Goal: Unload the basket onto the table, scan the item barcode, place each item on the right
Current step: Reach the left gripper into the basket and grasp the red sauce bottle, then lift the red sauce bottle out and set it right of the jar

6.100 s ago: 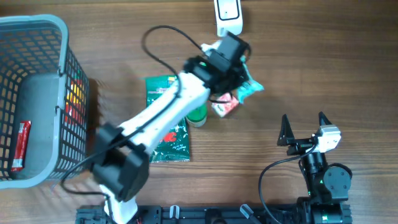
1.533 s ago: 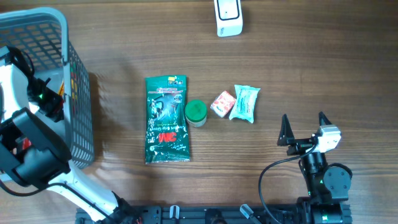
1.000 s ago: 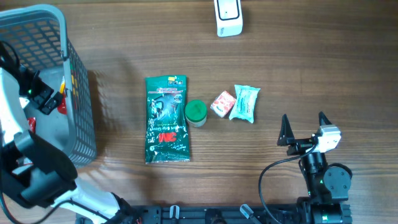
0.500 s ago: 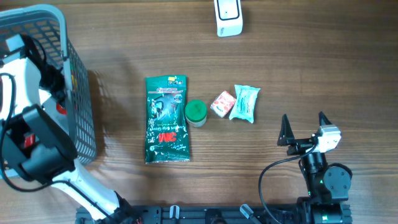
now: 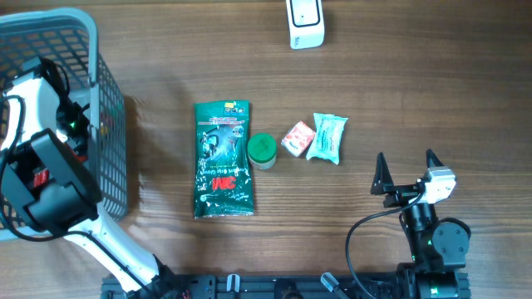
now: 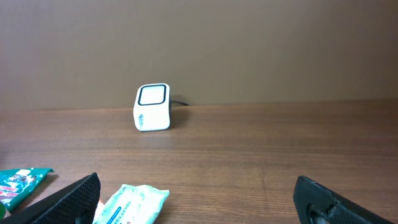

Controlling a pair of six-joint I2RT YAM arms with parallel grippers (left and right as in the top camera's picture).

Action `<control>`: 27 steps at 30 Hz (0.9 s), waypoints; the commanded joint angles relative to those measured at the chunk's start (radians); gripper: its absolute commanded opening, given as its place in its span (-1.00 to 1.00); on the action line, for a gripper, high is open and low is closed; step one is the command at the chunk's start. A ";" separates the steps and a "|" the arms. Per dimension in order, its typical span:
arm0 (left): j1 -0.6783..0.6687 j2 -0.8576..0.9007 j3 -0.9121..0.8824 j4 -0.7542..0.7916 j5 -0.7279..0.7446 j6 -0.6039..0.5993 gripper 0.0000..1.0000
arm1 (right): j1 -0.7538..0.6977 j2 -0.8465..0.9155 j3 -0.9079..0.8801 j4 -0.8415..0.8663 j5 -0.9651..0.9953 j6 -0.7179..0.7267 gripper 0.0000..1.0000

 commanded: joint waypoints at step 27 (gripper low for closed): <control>-0.283 -0.948 0.002 0.010 0.257 0.304 0.22 | -0.001 0.002 -0.001 0.003 -0.006 0.010 1.00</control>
